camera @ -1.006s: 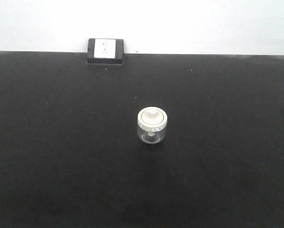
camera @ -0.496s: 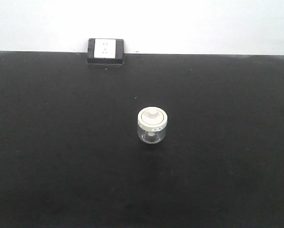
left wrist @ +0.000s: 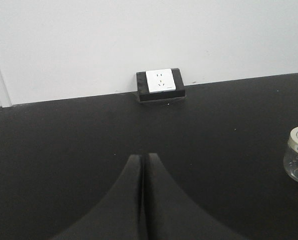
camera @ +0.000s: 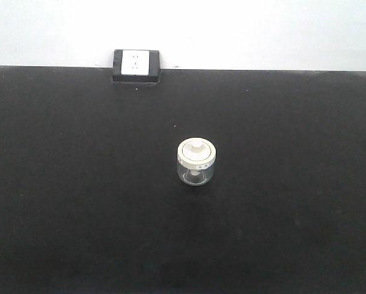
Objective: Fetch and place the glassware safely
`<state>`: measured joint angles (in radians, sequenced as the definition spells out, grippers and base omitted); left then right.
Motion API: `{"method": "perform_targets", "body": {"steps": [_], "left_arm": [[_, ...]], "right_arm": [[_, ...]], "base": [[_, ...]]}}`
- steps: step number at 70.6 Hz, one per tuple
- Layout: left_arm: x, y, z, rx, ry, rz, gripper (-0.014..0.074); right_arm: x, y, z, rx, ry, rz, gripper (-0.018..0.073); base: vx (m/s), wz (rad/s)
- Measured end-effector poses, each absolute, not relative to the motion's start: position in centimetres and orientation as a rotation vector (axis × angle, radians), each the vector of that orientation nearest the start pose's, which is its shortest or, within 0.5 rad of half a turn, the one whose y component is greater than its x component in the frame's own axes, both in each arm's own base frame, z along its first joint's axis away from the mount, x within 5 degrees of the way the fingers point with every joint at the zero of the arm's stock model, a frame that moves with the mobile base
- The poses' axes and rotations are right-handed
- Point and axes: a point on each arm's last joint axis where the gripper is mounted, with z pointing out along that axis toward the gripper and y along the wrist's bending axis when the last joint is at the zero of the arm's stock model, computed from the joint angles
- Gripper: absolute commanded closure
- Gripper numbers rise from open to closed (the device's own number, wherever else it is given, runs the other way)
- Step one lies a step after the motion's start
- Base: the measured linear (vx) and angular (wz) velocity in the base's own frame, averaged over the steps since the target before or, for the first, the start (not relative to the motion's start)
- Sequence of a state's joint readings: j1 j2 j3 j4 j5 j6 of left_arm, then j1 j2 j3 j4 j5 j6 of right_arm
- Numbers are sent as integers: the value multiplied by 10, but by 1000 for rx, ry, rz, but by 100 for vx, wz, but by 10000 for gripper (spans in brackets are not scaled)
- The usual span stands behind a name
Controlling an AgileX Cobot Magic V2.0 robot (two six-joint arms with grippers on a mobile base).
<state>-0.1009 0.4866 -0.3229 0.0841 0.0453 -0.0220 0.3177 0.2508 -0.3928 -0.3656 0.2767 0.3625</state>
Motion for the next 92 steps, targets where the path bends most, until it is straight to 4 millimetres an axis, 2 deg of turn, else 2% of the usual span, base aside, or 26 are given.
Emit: {"method": "perform_targets", "body": {"steps": [16, 28, 36, 52, 67, 92], "left_arm": [[109, -11, 281, 134, 1683, -26, 603], [98, -9, 277, 127, 1659, -30, 603], [89, -9, 266, 115, 1646, -41, 603], [67, -6, 226, 108, 1669, -43, 603], [57, -3, 191, 43, 1698, -42, 603], [55, -1, 184, 16, 1728, -22, 603]], "right_arm": [[65, 12, 306, -170, 1594, 176, 563], [65, 12, 306, -170, 1595, 176, 563], [65, 12, 306, -170, 1595, 176, 563], [65, 12, 306, -170, 1595, 176, 563], [65, 12, 306, -170, 1595, 176, 563], [65, 12, 305, -170, 1599, 175, 563]], "base": [[0, 0], [0, 0], [0, 0], [0, 0], [0, 0], [0, 0]]}}
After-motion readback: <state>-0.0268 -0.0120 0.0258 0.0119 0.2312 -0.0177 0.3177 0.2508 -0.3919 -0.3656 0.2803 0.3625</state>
